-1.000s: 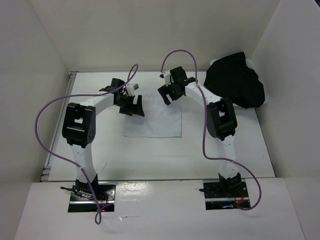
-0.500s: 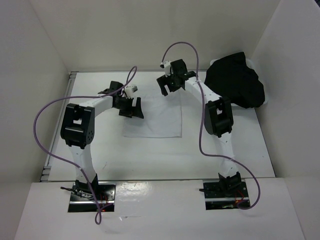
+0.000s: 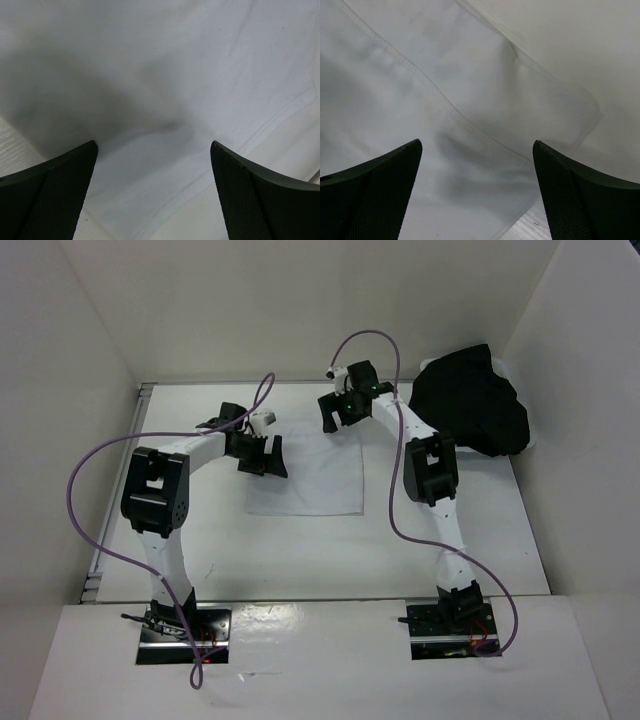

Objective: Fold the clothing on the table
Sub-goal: Flatten the skirt out

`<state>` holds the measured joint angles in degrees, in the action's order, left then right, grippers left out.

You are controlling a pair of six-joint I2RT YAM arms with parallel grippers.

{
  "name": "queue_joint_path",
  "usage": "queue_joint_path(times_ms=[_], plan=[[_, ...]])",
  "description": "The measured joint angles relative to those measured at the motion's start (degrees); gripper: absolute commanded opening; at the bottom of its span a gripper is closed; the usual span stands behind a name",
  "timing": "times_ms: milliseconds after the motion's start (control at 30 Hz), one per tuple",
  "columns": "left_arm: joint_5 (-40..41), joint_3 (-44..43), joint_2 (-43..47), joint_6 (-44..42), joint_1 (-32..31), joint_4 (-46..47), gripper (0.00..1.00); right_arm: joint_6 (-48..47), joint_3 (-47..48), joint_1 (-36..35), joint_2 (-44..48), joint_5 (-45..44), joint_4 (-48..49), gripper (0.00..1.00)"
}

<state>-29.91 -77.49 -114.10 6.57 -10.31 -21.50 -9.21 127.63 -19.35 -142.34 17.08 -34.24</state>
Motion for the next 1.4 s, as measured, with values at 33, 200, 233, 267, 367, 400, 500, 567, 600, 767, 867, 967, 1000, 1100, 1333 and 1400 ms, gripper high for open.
queue_joint_path(times_ms=[33,200,233,267,367,400,500,567,600,767,867,967,1000,1100,1333,1400], plan=[[0.0,0.0,0.0,-0.2,0.0,0.0,1.00,0.2,0.0,0.0,-0.2,0.7,-0.4,0.95],[-0.1,0.0,0.0,-0.3,0.0,-0.1,1.00,0.4,0.0,0.0,-0.5,3.1,-0.7,0.95],[-0.2,0.0,0.0,-0.3,0.0,-0.1,1.00,0.4,0.0,0.0,-0.5,3.4,-0.7,0.95],[-0.2,0.0,0.0,-0.3,0.0,-0.1,1.00,0.5,0.0,0.0,-0.6,3.6,-0.7,0.95],[-0.2,0.0,0.0,-0.4,0.0,-0.1,1.00,0.5,0.0,0.0,-0.9,4.3,-0.8,0.95],[-0.2,0.0,0.0,-0.5,0.0,-0.1,1.00,0.5,0.2,0.1,-1.1,4.6,-1.0,0.95],[-0.2,0.0,0.0,-0.5,0.0,-0.2,1.00,0.6,1.0,0.3,-2.2,4.8,-1.1,0.95],[-0.3,0.0,0.0,-0.5,0.0,-0.2,1.00,0.6,1.4,0.4,-2.9,4.8,-1.2,0.95],[-0.3,0.0,0.0,-0.5,0.0,-0.2,1.00,0.6,1.6,0.4,-3.0,4.9,-1.3,0.95],[-0.3,0.0,0.0,-0.6,0.0,-0.2,1.00,0.6,2.7,1.0,-3.4,4.9,-1.6,0.95],[-0.4,0.0,0.0,-0.6,0.0,-0.2,1.00,0.6,3.3,1.7,-3.4,4.8,-1.6,0.95],[-0.4,0.0,0.0,-0.6,0.0,-0.2,1.00,0.6,3.7,2.7,-3.5,4.7,-1.6,0.95],[-0.4,0.0,0.0,-0.6,0.0,-0.2,1.00,0.6,3.7,2.9,-3.5,4.6,-1.7,0.95],[-0.4,0.0,0.0,-0.7,0.0,-0.2,1.00,0.6,3.8,3.6,-3.9,4.5,-1.7,0.95],[-0.4,0.0,0.0,-0.7,0.0,-0.3,1.00,0.6,4.1,4.0,-4.6,4.3,-1.6,0.95],[-0.4,0.0,0.0,-0.7,0.0,-0.3,1.00,0.6,4.2,4.0,-4.6,4.4,-1.6,0.95]])
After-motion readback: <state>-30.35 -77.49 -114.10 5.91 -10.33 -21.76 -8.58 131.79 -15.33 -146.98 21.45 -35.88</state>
